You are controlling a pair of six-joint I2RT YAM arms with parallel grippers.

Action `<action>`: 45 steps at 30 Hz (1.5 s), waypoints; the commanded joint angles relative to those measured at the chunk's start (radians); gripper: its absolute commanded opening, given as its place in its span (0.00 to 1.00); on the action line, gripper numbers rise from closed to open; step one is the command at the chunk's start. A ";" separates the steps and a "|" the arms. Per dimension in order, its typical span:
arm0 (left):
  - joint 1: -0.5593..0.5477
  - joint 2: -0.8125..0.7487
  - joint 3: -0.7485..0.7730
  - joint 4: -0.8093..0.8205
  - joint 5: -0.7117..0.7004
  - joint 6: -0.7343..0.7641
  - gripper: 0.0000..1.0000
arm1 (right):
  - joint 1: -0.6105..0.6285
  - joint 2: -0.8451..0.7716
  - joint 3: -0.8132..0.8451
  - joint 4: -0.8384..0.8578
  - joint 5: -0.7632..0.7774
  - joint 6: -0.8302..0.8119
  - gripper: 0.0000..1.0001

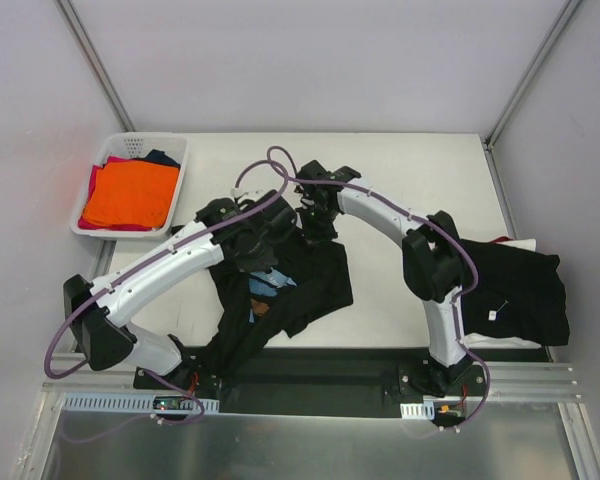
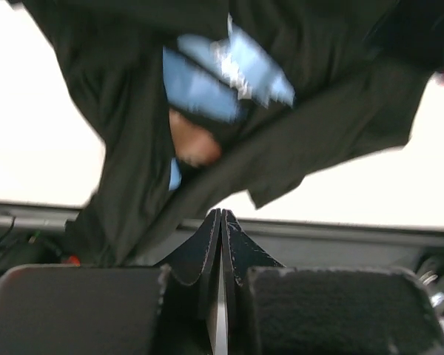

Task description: Fold and stack the t-shirts

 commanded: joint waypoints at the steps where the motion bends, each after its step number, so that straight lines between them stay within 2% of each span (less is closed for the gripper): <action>1: 0.089 -0.036 -0.064 0.092 -0.034 0.079 0.00 | -0.065 0.067 0.071 0.094 -0.222 0.009 0.01; 5: 0.144 -0.009 -0.210 0.233 0.044 0.104 0.00 | -0.073 0.118 0.091 0.150 -0.293 0.023 0.01; 9: 0.144 0.059 -0.318 0.328 0.133 0.114 0.00 | -0.073 0.126 0.016 0.232 -0.321 0.048 0.01; 16: 0.144 0.146 -0.392 0.435 0.221 0.131 0.00 | -0.070 0.121 -0.139 0.357 -0.339 0.080 0.01; 23: 0.158 0.244 -0.442 0.471 0.224 0.127 0.00 | -0.078 0.130 -0.171 0.358 -0.316 0.068 0.01; 28: 0.305 0.289 -0.514 0.399 0.218 0.075 0.00 | -0.093 0.092 -0.191 0.325 -0.290 0.052 0.01; 34: 0.382 0.319 -0.439 0.290 0.096 0.117 0.00 | -0.101 0.011 -0.289 0.284 -0.223 0.025 0.01; 41: 0.454 0.446 -0.306 0.239 0.093 0.186 0.00 | -0.119 -0.071 -0.412 0.284 -0.189 0.029 0.01; 45: 0.454 0.540 -0.145 0.231 0.162 0.265 0.00 | -0.122 -0.118 -0.443 0.264 -0.163 0.031 0.01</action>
